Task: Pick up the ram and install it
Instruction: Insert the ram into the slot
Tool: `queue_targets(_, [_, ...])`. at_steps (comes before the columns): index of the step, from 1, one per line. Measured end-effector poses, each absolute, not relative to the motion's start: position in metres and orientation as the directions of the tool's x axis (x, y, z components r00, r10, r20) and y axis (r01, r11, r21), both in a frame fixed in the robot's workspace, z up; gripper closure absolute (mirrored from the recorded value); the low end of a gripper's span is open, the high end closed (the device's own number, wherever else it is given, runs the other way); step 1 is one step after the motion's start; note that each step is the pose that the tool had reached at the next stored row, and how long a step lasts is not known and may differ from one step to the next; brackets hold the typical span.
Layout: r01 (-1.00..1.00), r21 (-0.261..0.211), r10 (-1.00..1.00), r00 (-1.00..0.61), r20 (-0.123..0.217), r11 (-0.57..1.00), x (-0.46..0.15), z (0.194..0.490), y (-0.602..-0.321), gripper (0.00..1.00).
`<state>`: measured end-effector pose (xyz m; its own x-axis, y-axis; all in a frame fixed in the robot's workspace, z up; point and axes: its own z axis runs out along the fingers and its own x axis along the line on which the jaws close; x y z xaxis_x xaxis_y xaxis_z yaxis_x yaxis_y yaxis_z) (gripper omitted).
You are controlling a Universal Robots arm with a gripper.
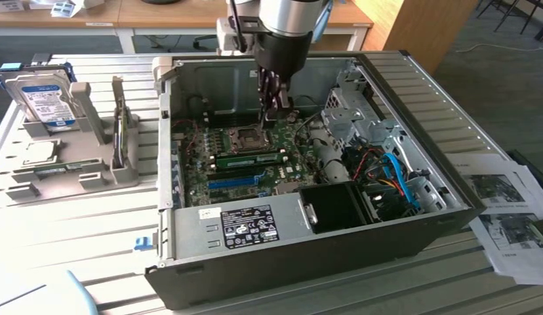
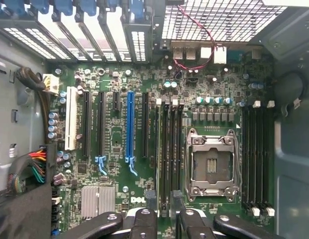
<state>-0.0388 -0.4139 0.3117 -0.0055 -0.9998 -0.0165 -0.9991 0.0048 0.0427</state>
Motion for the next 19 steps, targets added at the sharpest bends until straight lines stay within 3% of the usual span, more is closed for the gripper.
queue_targets(19, [-0.999, 0.043, -1.0, -0.005, -0.016, 0.005, -0.039, 0.331, -0.414, 0.76])
